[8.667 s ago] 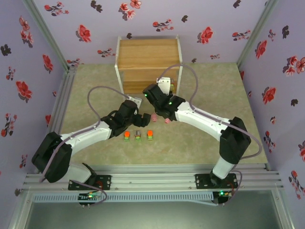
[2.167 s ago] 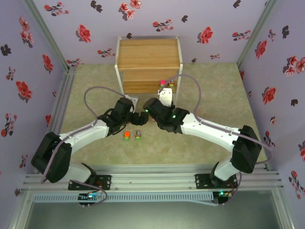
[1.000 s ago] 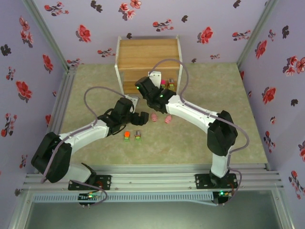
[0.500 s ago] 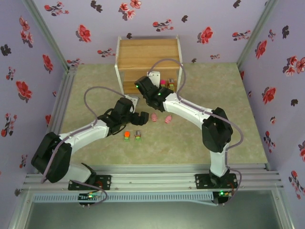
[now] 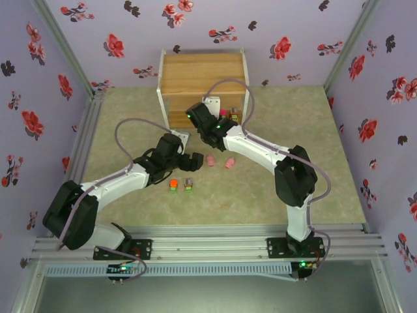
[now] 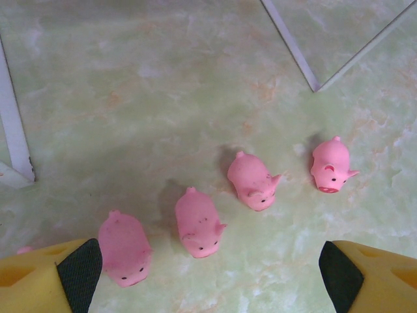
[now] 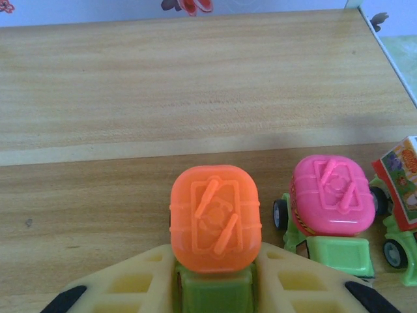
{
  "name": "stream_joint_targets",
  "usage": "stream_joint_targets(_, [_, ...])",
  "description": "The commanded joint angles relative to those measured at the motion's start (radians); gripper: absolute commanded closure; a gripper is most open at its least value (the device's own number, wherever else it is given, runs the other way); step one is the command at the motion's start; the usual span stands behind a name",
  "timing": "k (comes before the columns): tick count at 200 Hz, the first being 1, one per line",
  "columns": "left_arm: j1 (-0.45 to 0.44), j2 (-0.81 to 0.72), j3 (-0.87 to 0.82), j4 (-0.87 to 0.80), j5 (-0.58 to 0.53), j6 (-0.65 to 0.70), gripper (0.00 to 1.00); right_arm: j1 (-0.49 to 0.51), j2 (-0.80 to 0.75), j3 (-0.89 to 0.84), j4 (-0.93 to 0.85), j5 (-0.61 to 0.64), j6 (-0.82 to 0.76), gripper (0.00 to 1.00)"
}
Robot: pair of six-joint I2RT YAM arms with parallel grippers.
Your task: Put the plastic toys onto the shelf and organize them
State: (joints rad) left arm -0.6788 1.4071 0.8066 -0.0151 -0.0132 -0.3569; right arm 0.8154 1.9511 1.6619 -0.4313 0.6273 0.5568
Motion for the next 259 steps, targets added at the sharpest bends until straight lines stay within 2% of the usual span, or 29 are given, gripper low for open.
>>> stream_joint_targets(1, [-0.005,0.000,-0.004,0.014,0.019,0.024,0.09,-0.013,0.023,0.018,0.014,0.001,-0.009,0.98])
stream_joint_targets(50, [-0.005,0.001,-0.003,0.014,0.019,0.024,0.09,-0.018,0.035,0.021,0.011,-0.005,-0.010,0.97])
stream_joint_targets(114, [-0.006,0.001,-0.003,0.013,0.019,0.024,0.09,-0.019,0.025,0.001,0.018,-0.011,-0.003,0.91])
stream_joint_targets(259, [-0.005,0.001,-0.001,0.013,0.019,0.025,0.09,-0.013,-0.005,-0.017,0.022,-0.012,-0.006,0.87])
